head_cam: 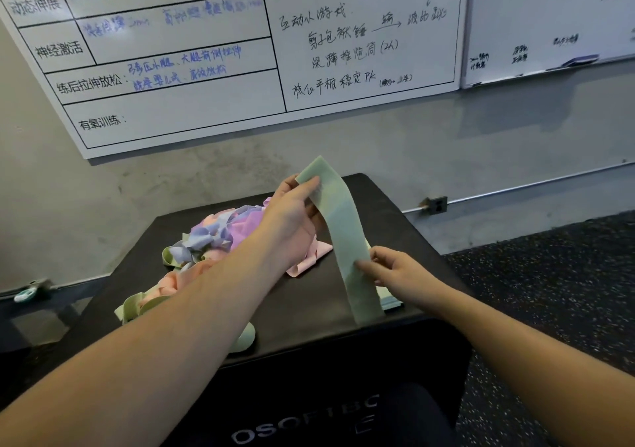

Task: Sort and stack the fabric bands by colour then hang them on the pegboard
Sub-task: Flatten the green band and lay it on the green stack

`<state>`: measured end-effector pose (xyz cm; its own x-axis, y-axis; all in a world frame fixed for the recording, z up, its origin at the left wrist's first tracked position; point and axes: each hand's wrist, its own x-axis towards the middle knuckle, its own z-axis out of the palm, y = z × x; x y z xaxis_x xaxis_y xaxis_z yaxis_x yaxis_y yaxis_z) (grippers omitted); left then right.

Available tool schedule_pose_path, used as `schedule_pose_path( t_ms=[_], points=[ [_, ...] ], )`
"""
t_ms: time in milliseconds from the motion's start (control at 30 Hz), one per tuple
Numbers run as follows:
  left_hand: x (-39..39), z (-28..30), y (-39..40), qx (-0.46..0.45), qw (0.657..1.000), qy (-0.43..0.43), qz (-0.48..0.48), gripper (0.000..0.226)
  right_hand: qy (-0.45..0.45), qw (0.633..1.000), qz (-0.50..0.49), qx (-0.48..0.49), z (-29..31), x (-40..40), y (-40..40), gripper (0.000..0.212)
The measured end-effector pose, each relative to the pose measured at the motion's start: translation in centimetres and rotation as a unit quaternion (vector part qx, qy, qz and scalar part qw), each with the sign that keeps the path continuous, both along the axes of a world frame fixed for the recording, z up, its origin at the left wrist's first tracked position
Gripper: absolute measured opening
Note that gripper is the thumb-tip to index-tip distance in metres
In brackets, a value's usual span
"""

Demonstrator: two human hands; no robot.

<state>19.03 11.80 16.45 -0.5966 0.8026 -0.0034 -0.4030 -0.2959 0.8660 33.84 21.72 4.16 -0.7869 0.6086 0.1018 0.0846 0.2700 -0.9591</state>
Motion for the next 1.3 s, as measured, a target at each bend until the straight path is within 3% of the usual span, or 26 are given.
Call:
schedule_pose_path(
  t_ms=[100, 300, 467, 733, 833, 967, 1033, 1100, 1167, 1233, 1300],
  points=[
    [-0.2, 0.2, 0.6, 0.008, 1.000, 0.005, 0.028, 0.019, 0.021, 0.997, -0.064, 0.021, -0.3, 0.8, -0.1, 0.038],
    [-1.1, -1.2, 1.5, -0.065, 0.987, 0.085, 0.122, 0.013, 0.068, 0.995, -0.071, -0.037, -1.4, 2.4, 0.2, 0.015],
    [-2.2, -1.9, 1.9, -0.070, 0.986, 0.071, 0.134, 0.015, 0.070, 0.995, -0.037, -0.060, -2.0, 4.3, 1.2, 0.039],
    [-4.2, -3.9, 3.9, -0.089, 0.984, 0.062, 0.138, 0.015, 0.072, 0.990, -0.113, -0.042, -3.7, 5.8, 2.7, 0.015],
    [-5.1, -5.0, 5.3, -0.102, 0.983, 0.068, 0.139, 0.016, 0.063, 0.992, -0.096, -0.042, -4.1, 6.3, 3.2, 0.005],
    [-6.3, -6.4, 7.8, -0.129, 0.978, 0.098, 0.134, 0.019, 0.017, 0.998, -0.014, -0.060, -4.6, 7.2, 4.4, 0.040],
    [-6.8, -7.2, 9.2, -0.148, 0.973, 0.115, 0.133, 0.020, -0.022, 1.000, 0.017, 0.004, -5.2, 7.4, 5.1, 0.054],
    [-7.2, -8.0, 10.6, -0.167, 0.970, 0.128, 0.125, 0.019, -0.041, 0.997, -0.003, 0.062, -5.9, 7.2, 6.0, 0.056],
    [-7.4, -8.8, 11.9, -0.181, 0.967, 0.139, 0.110, 0.019, -0.038, 0.993, -0.041, 0.104, -6.6, 7.0, 6.9, 0.043],
    [-7.6, -9.7, 13.3, -0.195, 0.962, 0.161, 0.107, 0.018, -0.023, 0.970, -0.056, 0.235, -7.0, 6.6, 7.6, 0.023],
    [-7.8, -10.6, 14.6, -0.203, 0.956, 0.180, 0.107, 0.020, -0.004, 0.944, -0.052, 0.326, -7.3, 6.2, 8.2, 0.021]
  ],
)
